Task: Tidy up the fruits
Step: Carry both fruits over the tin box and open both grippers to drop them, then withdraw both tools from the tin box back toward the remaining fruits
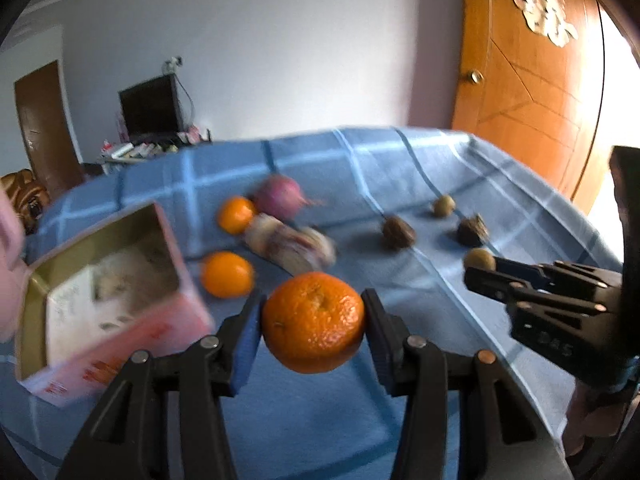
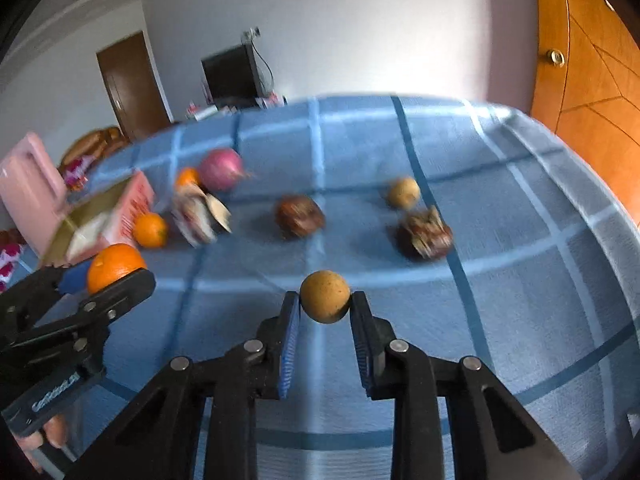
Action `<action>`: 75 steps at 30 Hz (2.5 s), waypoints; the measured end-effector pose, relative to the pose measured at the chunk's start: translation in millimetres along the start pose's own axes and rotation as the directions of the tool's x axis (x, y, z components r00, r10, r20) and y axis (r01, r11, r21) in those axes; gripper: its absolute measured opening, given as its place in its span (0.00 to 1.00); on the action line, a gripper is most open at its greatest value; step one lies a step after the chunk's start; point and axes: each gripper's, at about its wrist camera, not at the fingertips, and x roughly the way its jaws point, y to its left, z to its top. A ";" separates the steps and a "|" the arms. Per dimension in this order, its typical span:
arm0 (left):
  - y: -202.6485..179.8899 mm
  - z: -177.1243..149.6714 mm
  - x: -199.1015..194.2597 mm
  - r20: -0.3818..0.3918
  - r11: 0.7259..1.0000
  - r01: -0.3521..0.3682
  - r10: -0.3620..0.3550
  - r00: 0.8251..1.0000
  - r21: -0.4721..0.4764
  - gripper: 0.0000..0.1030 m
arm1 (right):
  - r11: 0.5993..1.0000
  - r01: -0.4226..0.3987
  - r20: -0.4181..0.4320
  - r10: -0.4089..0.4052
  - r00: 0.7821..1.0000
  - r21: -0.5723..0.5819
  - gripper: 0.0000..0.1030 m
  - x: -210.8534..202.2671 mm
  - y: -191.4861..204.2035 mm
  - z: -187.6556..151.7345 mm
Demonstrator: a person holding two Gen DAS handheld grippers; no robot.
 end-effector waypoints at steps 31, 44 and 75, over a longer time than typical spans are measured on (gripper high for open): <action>179.8 -10.0 9.3 -0.056 0.890 -0.415 0.412 0.909 -0.187 0.49 | 0.926 -0.295 0.082 0.322 0.943 -0.236 0.27 64.9 240.9 57.3; 185.8 -22.4 28.1 -0.154 0.872 -0.455 0.432 0.889 -0.180 0.49 | 0.915 -0.330 -0.001 0.339 0.941 -0.232 0.27 87.8 239.3 49.0; 172.4 -12.0 -4.7 0.059 0.841 -0.495 0.517 0.854 -0.219 1.00 | 0.952 -0.303 0.259 0.306 0.916 -0.054 0.65 53.2 189.4 54.4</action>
